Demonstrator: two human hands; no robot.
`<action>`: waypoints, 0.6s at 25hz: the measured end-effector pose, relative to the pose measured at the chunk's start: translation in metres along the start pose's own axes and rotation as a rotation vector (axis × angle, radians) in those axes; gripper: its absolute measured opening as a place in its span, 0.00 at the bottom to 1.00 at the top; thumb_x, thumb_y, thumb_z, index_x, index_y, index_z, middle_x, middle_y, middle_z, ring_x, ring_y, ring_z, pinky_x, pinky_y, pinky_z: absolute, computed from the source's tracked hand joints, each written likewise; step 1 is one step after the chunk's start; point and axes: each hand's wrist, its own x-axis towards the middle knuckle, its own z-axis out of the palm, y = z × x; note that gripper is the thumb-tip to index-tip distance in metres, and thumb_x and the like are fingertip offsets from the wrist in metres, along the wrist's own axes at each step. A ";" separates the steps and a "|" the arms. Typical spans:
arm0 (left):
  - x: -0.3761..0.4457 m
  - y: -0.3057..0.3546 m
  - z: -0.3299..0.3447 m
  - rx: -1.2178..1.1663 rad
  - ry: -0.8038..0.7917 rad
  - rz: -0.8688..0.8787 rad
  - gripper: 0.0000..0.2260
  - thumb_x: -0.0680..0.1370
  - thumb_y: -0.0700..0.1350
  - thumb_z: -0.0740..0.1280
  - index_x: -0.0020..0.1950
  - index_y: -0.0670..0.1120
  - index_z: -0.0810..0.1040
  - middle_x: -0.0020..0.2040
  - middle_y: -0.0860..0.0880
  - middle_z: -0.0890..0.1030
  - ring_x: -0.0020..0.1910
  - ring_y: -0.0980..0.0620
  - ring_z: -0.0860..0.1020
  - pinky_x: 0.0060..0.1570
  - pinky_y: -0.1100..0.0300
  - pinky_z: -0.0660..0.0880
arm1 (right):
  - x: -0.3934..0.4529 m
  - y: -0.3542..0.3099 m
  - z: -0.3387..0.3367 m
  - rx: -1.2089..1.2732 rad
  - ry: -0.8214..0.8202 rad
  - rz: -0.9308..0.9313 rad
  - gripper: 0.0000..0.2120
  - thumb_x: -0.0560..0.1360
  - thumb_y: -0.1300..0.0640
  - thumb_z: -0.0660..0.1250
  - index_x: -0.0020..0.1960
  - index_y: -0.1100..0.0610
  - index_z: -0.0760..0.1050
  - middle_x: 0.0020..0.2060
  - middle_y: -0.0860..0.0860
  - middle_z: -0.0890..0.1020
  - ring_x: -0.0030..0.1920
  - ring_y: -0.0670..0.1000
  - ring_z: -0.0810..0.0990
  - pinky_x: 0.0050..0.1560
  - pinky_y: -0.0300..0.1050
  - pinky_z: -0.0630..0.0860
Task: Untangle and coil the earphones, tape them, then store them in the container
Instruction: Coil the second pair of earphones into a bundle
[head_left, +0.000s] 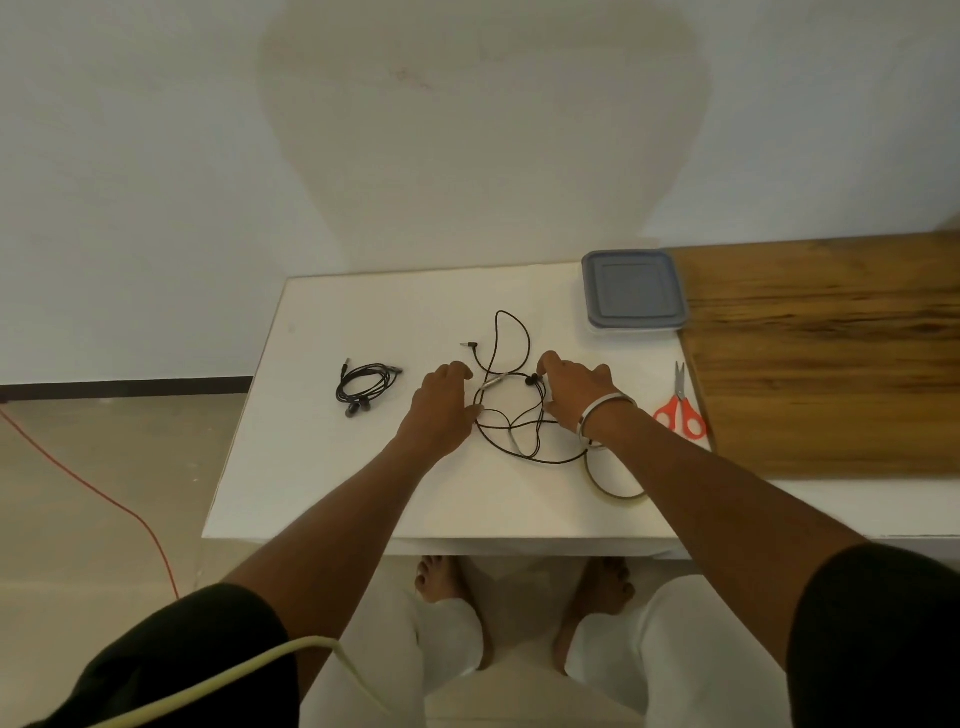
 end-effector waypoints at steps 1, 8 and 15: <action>-0.001 -0.002 0.001 -0.016 0.001 -0.014 0.17 0.78 0.44 0.67 0.65 0.43 0.69 0.60 0.44 0.74 0.60 0.44 0.71 0.61 0.49 0.71 | -0.001 -0.001 0.000 -0.001 0.001 -0.005 0.15 0.74 0.63 0.60 0.59 0.55 0.63 0.43 0.51 0.78 0.43 0.55 0.77 0.56 0.52 0.63; 0.001 -0.019 -0.007 -0.145 0.026 -0.043 0.14 0.78 0.31 0.56 0.57 0.41 0.77 0.48 0.44 0.77 0.44 0.49 0.76 0.40 0.71 0.70 | -0.010 -0.014 -0.009 0.134 0.142 -0.076 0.17 0.73 0.68 0.59 0.60 0.56 0.67 0.55 0.53 0.74 0.51 0.55 0.76 0.60 0.51 0.65; -0.011 -0.033 -0.018 -0.161 -0.054 0.012 0.14 0.79 0.33 0.58 0.57 0.44 0.80 0.54 0.45 0.78 0.50 0.50 0.76 0.52 0.61 0.71 | -0.010 -0.049 0.002 0.144 0.093 -0.338 0.09 0.78 0.51 0.58 0.53 0.53 0.73 0.50 0.50 0.74 0.51 0.52 0.75 0.55 0.52 0.68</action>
